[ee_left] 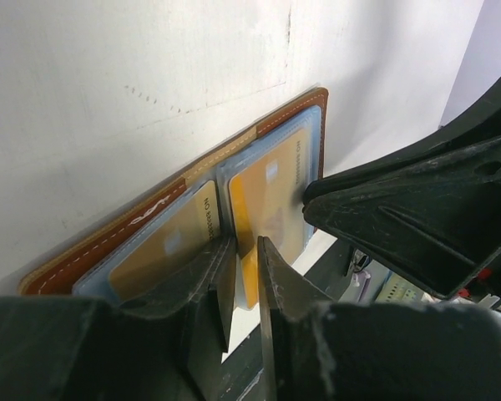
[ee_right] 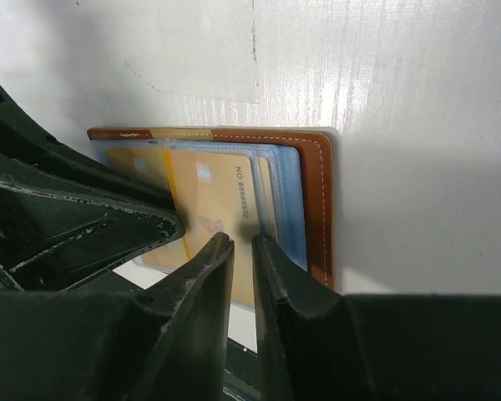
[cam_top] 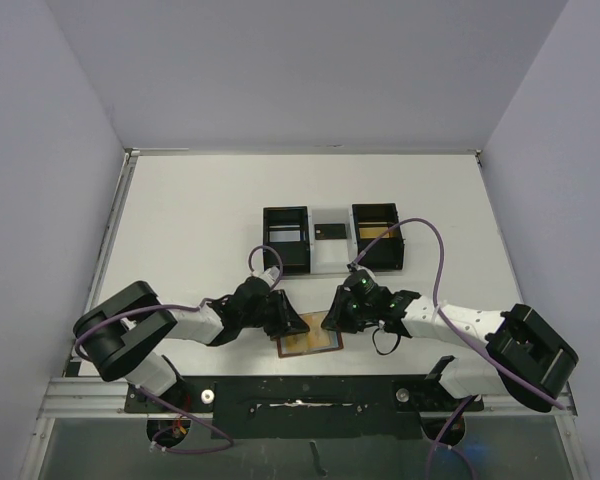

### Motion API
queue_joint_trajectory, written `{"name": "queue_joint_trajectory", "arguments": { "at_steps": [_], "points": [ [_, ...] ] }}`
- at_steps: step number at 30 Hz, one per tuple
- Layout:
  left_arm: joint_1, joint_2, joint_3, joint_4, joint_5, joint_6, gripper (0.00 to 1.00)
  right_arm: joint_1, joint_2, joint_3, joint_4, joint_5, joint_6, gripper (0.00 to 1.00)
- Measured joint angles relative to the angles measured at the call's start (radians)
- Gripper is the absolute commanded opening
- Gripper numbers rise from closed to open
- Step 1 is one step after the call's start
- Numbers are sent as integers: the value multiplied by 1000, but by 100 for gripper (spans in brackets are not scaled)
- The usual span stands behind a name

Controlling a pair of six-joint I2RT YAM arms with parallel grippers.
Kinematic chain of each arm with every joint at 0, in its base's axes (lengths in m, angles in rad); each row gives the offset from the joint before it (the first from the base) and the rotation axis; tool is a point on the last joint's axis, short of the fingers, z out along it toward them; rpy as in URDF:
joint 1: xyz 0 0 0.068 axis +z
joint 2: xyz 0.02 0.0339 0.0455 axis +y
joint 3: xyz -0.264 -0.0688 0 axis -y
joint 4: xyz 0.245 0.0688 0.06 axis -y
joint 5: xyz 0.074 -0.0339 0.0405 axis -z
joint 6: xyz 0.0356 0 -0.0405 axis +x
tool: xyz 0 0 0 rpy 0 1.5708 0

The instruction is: Take the credit cards out of the card holder

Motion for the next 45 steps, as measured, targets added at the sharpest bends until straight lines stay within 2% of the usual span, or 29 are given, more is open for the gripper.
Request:
{"name": "queue_joint_trajectory", "arguments": {
  "at_steps": [5, 11, 26, 34, 39, 45],
  "points": [
    [10, 27, -8, 40, 22, -11, 0, -2, 7, -1, 20, -9, 2, 18],
    [10, 23, -13, 43, 26, -10, 0, 0, 24, -1, 43, -27, 12, 19],
    [48, -103, -24, -116, 2, 50, 0, 0, 48, 23, 29, -19, 11, 19],
    [48, -172, -18, -227, -62, 98, 0, 0, 53, 46, -7, -8, -8, 20],
    [49, -179, -17, -235, -69, 109, 0, 8, 52, 76, -51, 14, -45, 23],
    [49, -174, -17, -224, -66, 109, 0, 26, 67, 122, -14, -5, -69, 25]
  ]
}}
